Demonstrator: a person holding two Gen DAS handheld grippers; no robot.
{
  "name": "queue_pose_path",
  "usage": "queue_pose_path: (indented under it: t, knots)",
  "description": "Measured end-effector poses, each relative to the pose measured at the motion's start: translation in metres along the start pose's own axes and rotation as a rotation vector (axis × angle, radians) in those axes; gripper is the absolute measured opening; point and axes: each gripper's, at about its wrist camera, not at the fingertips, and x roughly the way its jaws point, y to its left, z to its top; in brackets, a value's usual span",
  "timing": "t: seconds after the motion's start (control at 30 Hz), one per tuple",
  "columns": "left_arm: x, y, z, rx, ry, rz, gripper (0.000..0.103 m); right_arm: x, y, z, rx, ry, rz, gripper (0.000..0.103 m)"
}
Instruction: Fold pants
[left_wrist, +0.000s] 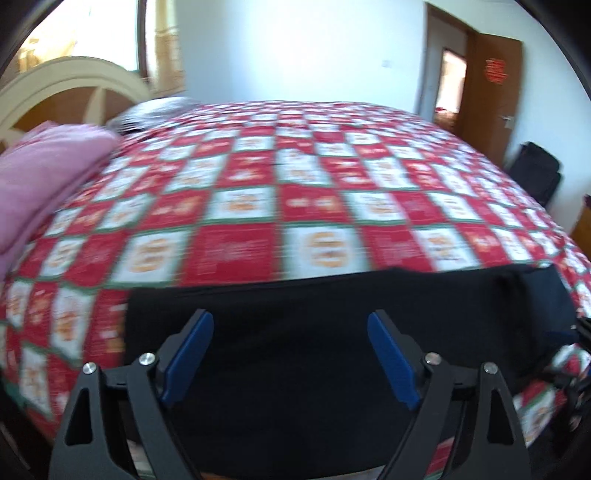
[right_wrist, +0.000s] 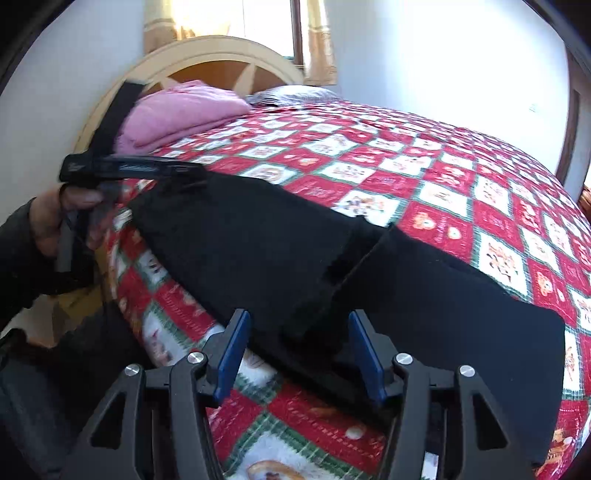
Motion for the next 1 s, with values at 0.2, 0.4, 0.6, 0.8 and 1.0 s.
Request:
queue_pose_path:
  t: [0.2,0.4,0.6,0.8,1.0]
  knots:
    - [0.004,0.086,-0.023,-0.151,0.029,0.105,0.088,0.007,0.014,-0.006,-0.052,0.046,0.026,0.058]
    - [0.012,0.12,-0.045,-0.291,0.031,0.012,0.086,-0.012,0.01,0.0,-0.026,-0.085,0.084,0.058]
    - [0.015,0.11,-0.05,-0.298,0.013,-0.074,0.075,-0.008,0.005,-0.003,0.02,-0.083,0.089,0.058]
    - [0.022,0.109,-0.051,-0.248,0.001,-0.073,0.075,-0.006,0.005,-0.005,0.033,-0.09,0.101,0.058]
    - [0.017,0.104,-0.049,-0.242,0.018,-0.122,0.046,-0.007,0.005,-0.006,0.043,-0.101,0.1,0.058]
